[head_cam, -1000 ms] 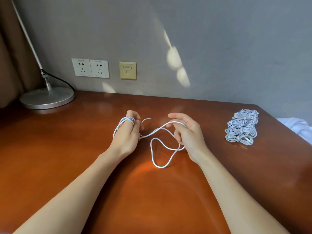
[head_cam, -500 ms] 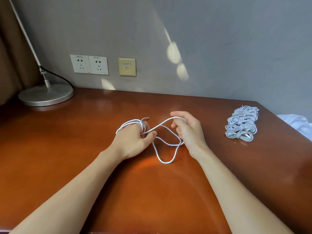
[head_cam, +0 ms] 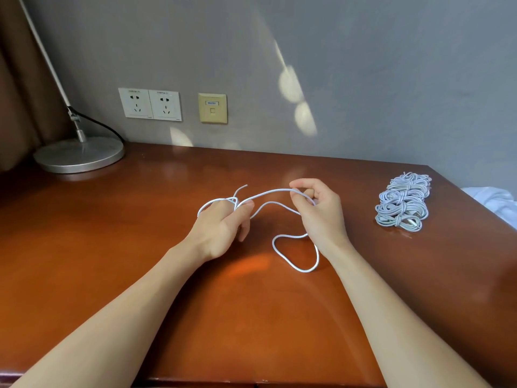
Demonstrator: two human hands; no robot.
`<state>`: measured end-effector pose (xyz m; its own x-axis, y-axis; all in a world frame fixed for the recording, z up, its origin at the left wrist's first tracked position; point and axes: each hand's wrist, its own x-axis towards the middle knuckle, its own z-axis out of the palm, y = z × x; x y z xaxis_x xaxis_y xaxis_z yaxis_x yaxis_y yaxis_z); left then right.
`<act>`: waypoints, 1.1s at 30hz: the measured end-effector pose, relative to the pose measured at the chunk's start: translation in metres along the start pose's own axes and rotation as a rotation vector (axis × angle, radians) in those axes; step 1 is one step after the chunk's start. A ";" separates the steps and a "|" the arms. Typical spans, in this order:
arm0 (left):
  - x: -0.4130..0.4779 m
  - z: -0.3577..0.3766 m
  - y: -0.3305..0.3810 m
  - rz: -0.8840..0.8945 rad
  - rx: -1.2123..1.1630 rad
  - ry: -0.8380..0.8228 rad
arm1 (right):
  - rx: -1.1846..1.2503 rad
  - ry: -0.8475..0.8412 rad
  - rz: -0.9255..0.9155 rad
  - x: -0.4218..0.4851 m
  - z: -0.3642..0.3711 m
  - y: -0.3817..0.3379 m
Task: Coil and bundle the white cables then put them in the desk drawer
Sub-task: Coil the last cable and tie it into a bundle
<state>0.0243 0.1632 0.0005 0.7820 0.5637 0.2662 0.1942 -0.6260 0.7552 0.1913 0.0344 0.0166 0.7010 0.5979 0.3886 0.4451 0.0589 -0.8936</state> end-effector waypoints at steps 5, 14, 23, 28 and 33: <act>0.001 0.002 0.007 -0.001 -0.396 -0.091 | -0.089 -0.053 -0.118 -0.003 0.001 0.001; 0.008 -0.010 0.008 -0.164 -1.113 -0.136 | -0.193 -0.211 -0.203 -0.003 0.005 0.007; 0.010 -0.019 0.009 -0.220 -1.703 -0.020 | -0.162 -0.374 -0.088 -0.005 0.005 0.005; 0.012 -0.021 0.005 -0.211 -1.869 -0.005 | -0.194 -0.494 -0.013 -0.006 0.006 0.006; 0.015 -0.026 0.002 -0.233 -1.929 0.142 | -0.205 -0.572 0.015 -0.007 0.006 0.006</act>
<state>0.0213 0.1840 0.0215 0.7762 0.6290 0.0438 -0.6125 0.7357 0.2891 0.1857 0.0349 0.0073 0.3227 0.9356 0.1433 0.5758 -0.0739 -0.8142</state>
